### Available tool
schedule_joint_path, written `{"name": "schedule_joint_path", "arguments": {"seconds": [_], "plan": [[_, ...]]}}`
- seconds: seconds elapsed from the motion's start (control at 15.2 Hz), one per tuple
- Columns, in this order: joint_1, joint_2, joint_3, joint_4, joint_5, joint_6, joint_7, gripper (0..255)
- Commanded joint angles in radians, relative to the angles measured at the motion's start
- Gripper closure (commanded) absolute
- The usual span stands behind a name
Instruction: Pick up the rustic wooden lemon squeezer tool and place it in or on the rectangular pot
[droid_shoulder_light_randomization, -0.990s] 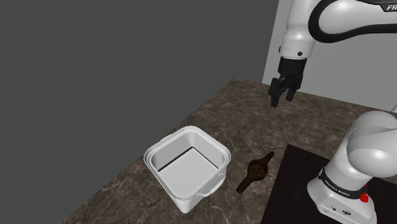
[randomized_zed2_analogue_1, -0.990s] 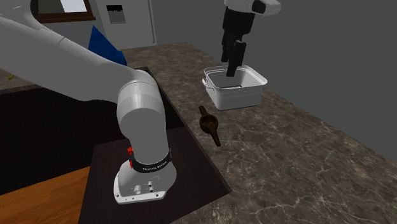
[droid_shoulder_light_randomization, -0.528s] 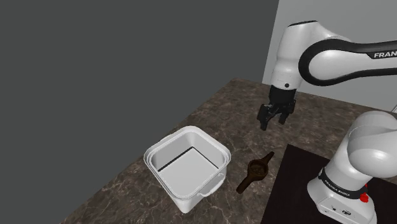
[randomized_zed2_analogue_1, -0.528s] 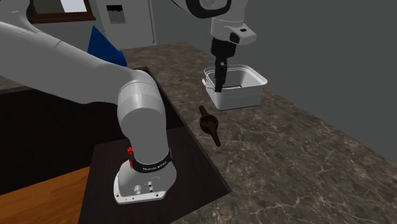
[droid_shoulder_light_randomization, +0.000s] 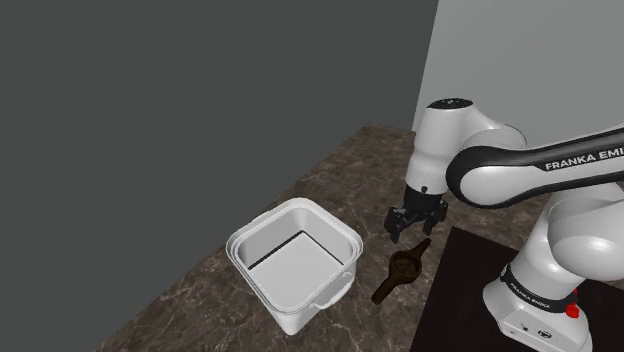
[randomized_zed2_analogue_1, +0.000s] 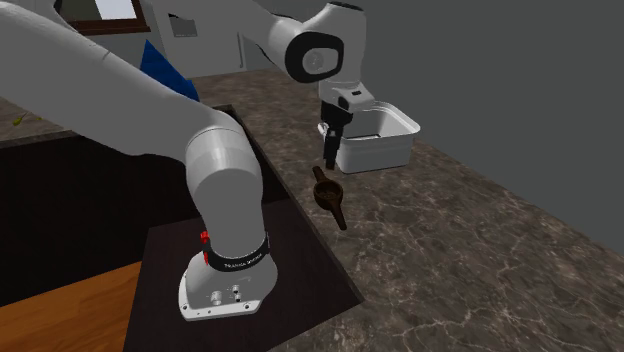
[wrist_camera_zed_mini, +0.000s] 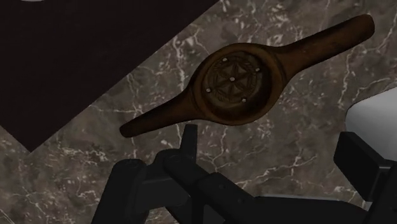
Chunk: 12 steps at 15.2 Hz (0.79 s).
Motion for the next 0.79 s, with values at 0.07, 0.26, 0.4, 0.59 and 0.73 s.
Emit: {"name": "schedule_joint_path", "arguments": {"seconds": [0.07,0.26,0.4,0.59,0.73], "plan": [[0.001,0.117,0.096,-0.012,0.051,0.148,0.092,0],[-0.020,0.262,0.196,-0.010,0.079,0.304,0.185,0],[-0.026,0.301,0.210,-0.016,0.084,0.350,0.185,0],[-0.037,0.365,0.232,-0.024,0.087,0.422,0.187,0],[-0.047,0.411,0.247,-0.028,0.086,0.471,0.189,0]]}}
